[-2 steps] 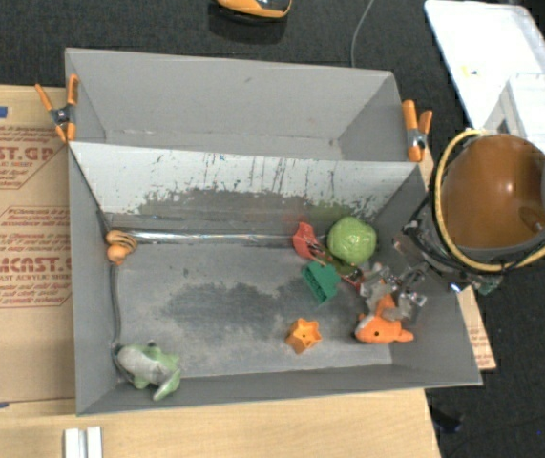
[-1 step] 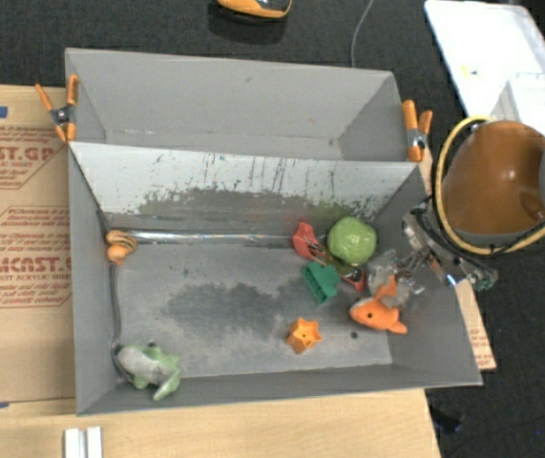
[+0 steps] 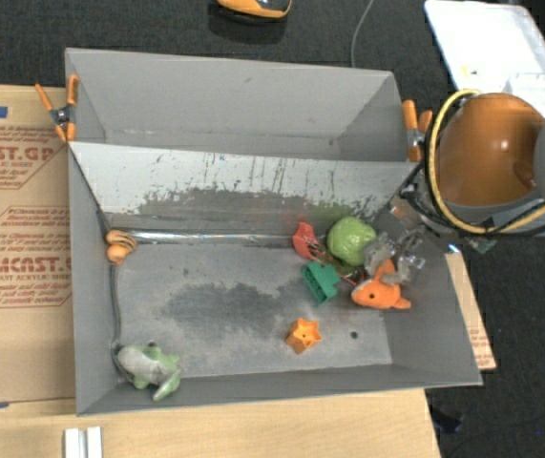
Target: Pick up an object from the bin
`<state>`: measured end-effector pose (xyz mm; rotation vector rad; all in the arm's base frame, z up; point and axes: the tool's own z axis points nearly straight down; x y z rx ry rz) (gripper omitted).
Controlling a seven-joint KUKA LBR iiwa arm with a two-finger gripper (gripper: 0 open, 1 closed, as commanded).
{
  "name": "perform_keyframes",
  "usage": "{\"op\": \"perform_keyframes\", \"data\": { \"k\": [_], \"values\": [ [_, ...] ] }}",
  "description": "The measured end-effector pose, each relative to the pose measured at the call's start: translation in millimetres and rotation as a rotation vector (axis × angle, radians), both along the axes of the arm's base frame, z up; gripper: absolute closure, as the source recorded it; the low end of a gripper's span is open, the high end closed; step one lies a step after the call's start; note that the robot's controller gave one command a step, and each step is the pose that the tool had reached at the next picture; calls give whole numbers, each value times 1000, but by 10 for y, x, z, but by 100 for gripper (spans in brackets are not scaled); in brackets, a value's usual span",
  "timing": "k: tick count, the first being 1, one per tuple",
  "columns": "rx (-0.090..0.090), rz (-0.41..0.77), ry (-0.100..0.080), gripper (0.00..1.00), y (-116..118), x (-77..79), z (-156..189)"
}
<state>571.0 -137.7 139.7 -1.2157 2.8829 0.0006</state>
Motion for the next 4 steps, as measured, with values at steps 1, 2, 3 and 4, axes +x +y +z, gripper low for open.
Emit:
{"op": "perform_keyframes", "data": {
  "k": [1, 2, 3, 4],
  "values": [
    [2, -20, 2, 100, 80, -221, -312],
    [7, -275, -5, 100, 21, -502, -476],
    [7, 64, -2, 100, -57, -411, -592],
    [6, -35, -8, 100, -35, -187, -214]
  ]
}}
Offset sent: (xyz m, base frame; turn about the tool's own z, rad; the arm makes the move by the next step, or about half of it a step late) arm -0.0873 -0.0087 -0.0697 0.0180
